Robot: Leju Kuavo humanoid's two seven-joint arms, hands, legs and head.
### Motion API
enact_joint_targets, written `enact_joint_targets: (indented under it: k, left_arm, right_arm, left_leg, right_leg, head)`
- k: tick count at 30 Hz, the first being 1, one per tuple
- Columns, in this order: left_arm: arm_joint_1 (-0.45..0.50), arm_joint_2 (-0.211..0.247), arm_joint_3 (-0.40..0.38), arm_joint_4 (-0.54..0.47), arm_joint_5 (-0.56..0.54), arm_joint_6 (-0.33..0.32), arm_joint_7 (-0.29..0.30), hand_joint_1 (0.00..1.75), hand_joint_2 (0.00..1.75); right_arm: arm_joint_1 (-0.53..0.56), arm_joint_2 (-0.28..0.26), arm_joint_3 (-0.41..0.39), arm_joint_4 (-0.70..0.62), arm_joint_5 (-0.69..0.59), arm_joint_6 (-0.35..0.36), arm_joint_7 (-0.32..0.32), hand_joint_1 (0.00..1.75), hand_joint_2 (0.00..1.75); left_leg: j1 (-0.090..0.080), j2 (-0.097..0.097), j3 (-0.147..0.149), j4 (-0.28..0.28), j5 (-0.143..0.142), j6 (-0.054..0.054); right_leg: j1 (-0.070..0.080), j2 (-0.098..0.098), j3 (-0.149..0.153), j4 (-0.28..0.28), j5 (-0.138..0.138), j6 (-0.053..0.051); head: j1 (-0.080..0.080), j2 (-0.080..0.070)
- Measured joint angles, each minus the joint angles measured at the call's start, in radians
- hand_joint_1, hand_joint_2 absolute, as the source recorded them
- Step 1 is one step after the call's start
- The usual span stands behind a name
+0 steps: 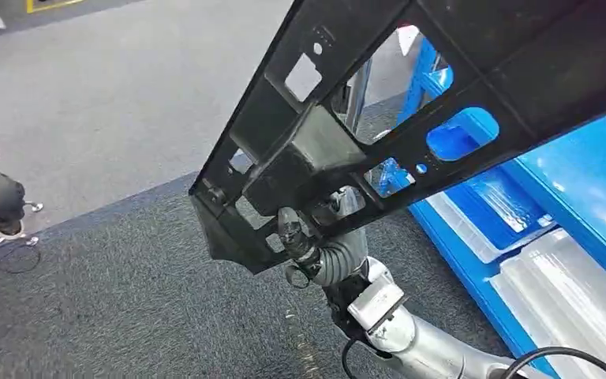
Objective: Take the parts from the cabinet and place them on the table.
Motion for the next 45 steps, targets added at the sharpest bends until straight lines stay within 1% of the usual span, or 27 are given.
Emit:
enact_joint_targets:
  k: [2,3,4,8,9,10,11,13,14,15,16,18,20,23,24,26,28,30,31,33,34,35,39,41,42,44,45]
  left_arm:
    - [0.004,0.000,0.000,0.000,0.000,0.005,0.003,0.00,1.75]
    - [0.005,0.000,0.000,0.000,-0.001,0.007,0.004,0.00,1.75]
    - [0.003,0.000,0.000,0.000,-0.003,0.009,0.006,0.00,1.75]
    - [-0.002,0.000,0.000,0.000,-0.013,0.009,0.007,0.00,1.75]
    - [-0.003,0.000,0.000,0.000,-0.015,0.009,0.007,0.00,1.75]
    - [-0.003,-0.002,0.000,0.000,-0.018,0.010,0.007,0.00,1.75]
    - [-0.006,-0.003,0.000,0.000,-0.024,0.011,0.009,0.00,1.75]
    - [-0.015,-0.003,-0.001,0.000,-0.028,0.015,0.010,0.00,1.75]
    - [-0.021,-0.004,-0.001,0.000,-0.031,0.017,0.010,0.00,1.75]
    - [-0.023,-0.004,-0.002,0.000,-0.036,0.018,0.011,0.00,1.75]
    - [-0.024,-0.005,-0.002,0.000,-0.037,0.019,0.011,0.00,1.75]
    - [-0.023,-0.008,-0.003,0.000,-0.039,0.021,0.011,0.00,1.75]
    - [-0.028,-0.010,-0.004,0.000,-0.046,0.021,0.012,0.00,1.75]
    - [-0.028,-0.010,-0.006,0.000,-0.050,0.026,0.016,0.00,1.75]
    - [-0.028,-0.009,-0.007,0.000,-0.052,0.027,0.016,0.00,1.75]
    - [-0.030,-0.011,-0.008,0.000,-0.056,0.027,0.018,0.00,1.75]
    - [-0.038,-0.013,-0.008,0.000,-0.057,0.027,0.018,0.00,1.75]
    - [-0.039,-0.013,-0.009,0.000,-0.058,0.027,0.019,0.00,1.75]
    - [-0.039,-0.014,-0.009,0.000,-0.059,0.027,0.022,0.00,1.75]
    - [-0.038,-0.013,-0.009,0.000,-0.064,0.029,0.037,0.00,1.75]
    - [-0.041,-0.013,-0.009,0.000,-0.068,0.029,0.039,0.00,1.75]
    - [-0.047,-0.013,-0.010,0.000,-0.068,0.029,0.041,0.00,1.75]
    - [-0.050,-0.012,-0.010,0.000,-0.066,0.030,0.035,0.00,1.75]
    - [-0.047,-0.014,-0.010,0.000,-0.060,0.030,0.027,0.00,1.75]
    - [-0.050,-0.014,-0.011,0.000,-0.057,0.029,0.024,0.00,1.75]
    - [-0.054,-0.014,-0.011,0.000,-0.056,0.028,0.024,0.00,1.75]
    - [-0.054,-0.014,-0.011,0.000,-0.057,0.027,0.024,0.00,1.75]
  right_arm:
    - [0.000,0.000,0.000,0.006,-0.006,0.003,0.000,1.75,1.75]
    - [0.000,0.000,0.000,0.008,-0.008,0.003,0.000,1.75,1.75]
    - [0.000,0.000,0.000,0.009,-0.009,0.004,0.000,1.75,1.75]
    - [0.000,0.000,-0.001,0.017,-0.010,-0.003,0.003,1.75,1.75]
    - [0.001,0.000,-0.001,0.018,-0.010,-0.008,0.005,1.75,1.75]
    - [0.002,0.000,-0.002,0.020,-0.009,-0.011,0.008,1.75,1.75]
    - [0.002,0.000,-0.005,0.020,-0.008,-0.013,0.008,1.75,1.75]
    - [0.010,0.000,-0.010,0.022,-0.007,-0.016,0.013,1.75,1.75]
    - [0.016,0.000,-0.010,0.022,-0.005,-0.018,0.015,1.75,1.75]
    - [0.021,0.000,-0.010,0.024,-0.005,-0.021,0.017,1.75,1.75]
    - [0.022,0.000,-0.010,0.025,-0.004,-0.024,0.019,1.75,1.75]
    - [0.021,-0.002,-0.013,0.026,0.002,-0.019,0.030,1.75,1.75]
    - [0.023,-0.005,-0.013,0.028,0.016,-0.010,0.043,1.75,1.75]
    - [0.024,-0.005,-0.013,0.031,0.029,-0.005,0.052,1.75,1.75]
    - [0.023,-0.006,-0.013,0.031,0.030,-0.005,0.053,1.75,1.75]
    - [0.022,-0.005,-0.013,0.031,0.030,-0.004,0.055,1.75,1.75]
    - [0.022,-0.006,-0.013,0.032,0.030,-0.002,0.055,1.75,1.75]
    - [0.022,-0.006,-0.013,0.036,0.030,-0.001,0.055,1.75,1.75]
    - [0.022,-0.006,-0.013,0.037,0.030,0.001,0.055,1.75,1.75]
    - [0.020,-0.006,-0.013,0.038,0.030,0.003,0.055,1.75,1.75]
    - [0.018,-0.006,-0.013,0.038,0.031,0.004,0.055,1.75,1.75]
    - [0.016,-0.006,-0.013,0.039,0.031,0.004,0.055,1.75,1.75]
    - [0.012,-0.006,-0.013,0.042,0.032,0.006,0.056,1.75,1.75]
    - [0.011,-0.006,-0.013,0.045,0.030,0.005,0.053,1.75,1.75]
    - [0.011,-0.006,-0.013,0.045,0.029,0.005,0.049,1.75,1.75]
    - [0.018,-0.006,-0.013,0.048,0.026,0.005,0.047,1.75,1.75]
    - [0.019,-0.006,-0.013,0.051,0.026,0.005,0.046,1.75,1.75]
  left_leg:
    - [0.000,0.009,0.068,-0.136,0.081,0.005]
    - [-0.004,0.038,0.123,-0.236,0.125,0.014]
    - [-0.016,0.086,0.144,-0.284,0.115,0.019]
    - [-0.027,0.036,0.143,-0.291,0.117,0.044]
    - [-0.012,0.024,0.159,-0.311,0.125,0.054]
    - [-0.013,0.014,0.169,-0.320,0.126,0.057]
    - [-0.013,0.008,0.172,-0.321,0.126,0.062]
    - [-0.013,-0.018,0.172,-0.320,0.125,0.069]
    - [-0.015,-0.034,0.172,-0.318,0.123,0.071]
    - [-0.015,-0.053,0.173,-0.315,0.121,0.071]
    - [-0.014,-0.068,0.173,-0.310,0.118,0.070]
    - [-0.011,-0.098,0.174,-0.295,0.108,0.063]
    - [-0.014,-0.124,0.155,-0.266,0.096,0.049]
    - [-0.001,-0.160,0.145,-0.280,0.107,0.027]
    - [-0.001,-0.171,0.139,-0.281,0.106,0.024]
    - [-0.010,-0.050,0.111,-0.208,0.070,0.014]
    - [-0.004,-0.009,0.033,-0.061,0.009,0.006]
    - [-0.001,-0.001,-0.012,0.011,0.000,0.003]
    - [0.000,0.001,0.003,-0.022,0.029,0.004]
    - [-0.003,0.023,0.094,-0.192,0.116,0.015]
    - [-0.010,0.060,0.135,-0.273,0.132,0.024]
    - [-0.026,0.087,0.145,-0.282,0.115,0.034]
    - [-0.028,0.037,0.146,-0.300,0.119,0.051]
    - [-0.012,0.016,0.168,-0.323,0.128,0.061]
    - [-0.012,0.008,0.168,-0.323,0.128,0.065]
    - [-0.014,-0.021,0.168,-0.320,0.124,0.071]
    - [-0.014,-0.038,0.168,-0.318,0.123,0.072]
  right_leg:
    - [0.000,-0.024,0.011,0.000,-0.008,0.004]
    - [0.000,-0.035,0.019,0.000,-0.014,0.007]
    - [0.003,-0.045,0.024,-0.002,-0.018,0.013]
    - [0.013,-0.086,0.040,-0.016,-0.024,0.036]
    - [0.008,-0.077,0.040,-0.017,-0.032,0.043]
    - [0.008,-0.021,0.040,0.006,-0.046,0.044]
    - [0.008,0.017,0.010,0.067,-0.079,0.041]
    - [0.010,0.043,-0.075,0.221,-0.139,0.041]
    - [0.010,0.046,-0.112,0.278,-0.148,0.042]
    - [0.010,0.046,-0.128,0.284,-0.128,0.043]
    - [0.009,0.047,-0.117,0.240,-0.086,0.043]
    - [0.004,0.064,-0.056,0.081,0.013,0.043]
    - [-0.007,0.153,-0.029,0.009,0.003,0.042]
    - [0.008,0.117,-0.029,0.018,0.005,0.025]
    - [-0.007,0.101,-0.021,0.007,0.009,0.015]
    - [-0.002,0.071,-0.006,-0.001,0.008,0.005]
    - [0.004,0.036,-0.001,-0.001,0.002,-0.002]
    - [0.006,0.006,0.002,-0.001,-0.003,-0.002]
    - [0.006,-0.009,0.005,-0.001,-0.006,-0.001]
    - [0.007,-0.034,0.017,-0.001,-0.014,0.002]
    - [0.008,-0.045,0.023,-0.002,-0.018,0.005]
    - [0.015,-0.055,0.025,-0.003,-0.022,0.011]
    - [0.020,-0.097,0.046,-0.021,-0.028,0.034]
    - [0.011,-0.001,0.030,0.025,-0.060,0.037]
    - [0.012,0.025,-0.004,0.093,-0.095,0.036]
    - [0.013,0.043,-0.091,0.249,-0.151,0.038]
    - [0.013,0.045,-0.119,0.283,-0.148,0.040]
  head:
    - [0.000,0.000]
    - [0.000,0.000]
    - [0.000,0.000]
    - [0.001,0.000]
    - [0.003,0.000]
    - [0.007,0.000]
    - [0.006,0.000]
    - [0.008,0.000]
    - [0.008,0.000]
    - [0.008,0.000]
    - [0.008,0.000]
    - [0.008,0.000]
    - [0.006,0.000]
    - [0.008,0.000]
    - [0.006,0.000]
    - [0.001,0.000]
    - [0.002,0.000]
    - [0.002,0.000]
    - [0.002,0.000]
    - [0.001,0.000]
    - [0.002,0.000]
    - [0.002,0.000]
    - [0.002,0.000]
    - [0.004,0.000]
    - [0.007,0.000]
    - [0.007,0.000]
    - [0.007,0.000]
